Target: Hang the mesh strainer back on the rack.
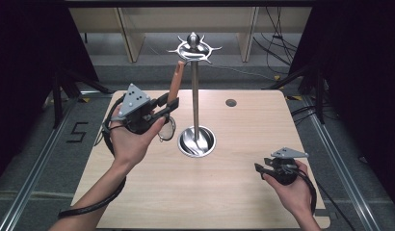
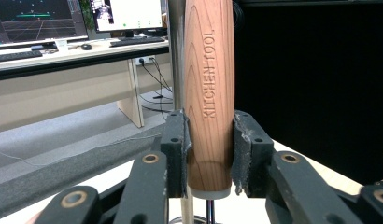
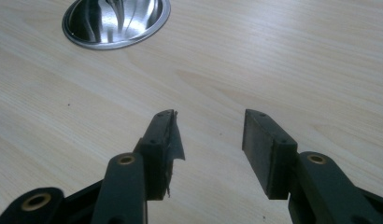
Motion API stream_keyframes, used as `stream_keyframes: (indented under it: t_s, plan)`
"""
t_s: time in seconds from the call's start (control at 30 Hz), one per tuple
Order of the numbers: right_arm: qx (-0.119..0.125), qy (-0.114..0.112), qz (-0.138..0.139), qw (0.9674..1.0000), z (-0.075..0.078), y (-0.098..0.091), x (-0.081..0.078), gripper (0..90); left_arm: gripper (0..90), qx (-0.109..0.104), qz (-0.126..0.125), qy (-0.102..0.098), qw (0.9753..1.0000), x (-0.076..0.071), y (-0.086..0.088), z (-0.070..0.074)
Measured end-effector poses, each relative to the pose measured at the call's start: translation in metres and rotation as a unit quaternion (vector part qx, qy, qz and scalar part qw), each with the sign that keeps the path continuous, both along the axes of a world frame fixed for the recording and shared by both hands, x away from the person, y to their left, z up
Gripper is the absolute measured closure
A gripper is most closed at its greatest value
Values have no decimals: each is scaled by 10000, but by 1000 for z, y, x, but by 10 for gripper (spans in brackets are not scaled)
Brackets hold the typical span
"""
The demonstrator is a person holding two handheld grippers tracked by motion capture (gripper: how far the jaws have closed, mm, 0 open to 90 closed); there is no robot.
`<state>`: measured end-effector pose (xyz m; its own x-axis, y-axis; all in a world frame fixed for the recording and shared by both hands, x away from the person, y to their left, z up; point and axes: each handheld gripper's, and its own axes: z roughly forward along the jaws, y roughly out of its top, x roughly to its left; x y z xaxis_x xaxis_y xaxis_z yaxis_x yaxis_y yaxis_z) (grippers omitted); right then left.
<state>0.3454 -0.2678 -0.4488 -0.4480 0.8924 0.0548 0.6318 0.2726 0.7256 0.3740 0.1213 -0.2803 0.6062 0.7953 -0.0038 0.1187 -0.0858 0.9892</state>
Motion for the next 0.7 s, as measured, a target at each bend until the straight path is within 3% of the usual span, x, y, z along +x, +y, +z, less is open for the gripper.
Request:
stream_keyframes:
  t_s: [0.07, 0.5, 0.7]
  plan:
    - [-73, -113, 74, 9999, -1, -1, 1, 547, 677, -8, 5, -28, 10000, 2, -2, 0]
    - [4, -8, 10, 10000, 0, -1, 0, 547, 676, 41, 130, -74, 9999, 8, -10, -1]
    - [-85, -116, 82, 9999, -2, -2, 1, 547, 676, 81, 185, -79, 9998, 11, -12, -3]
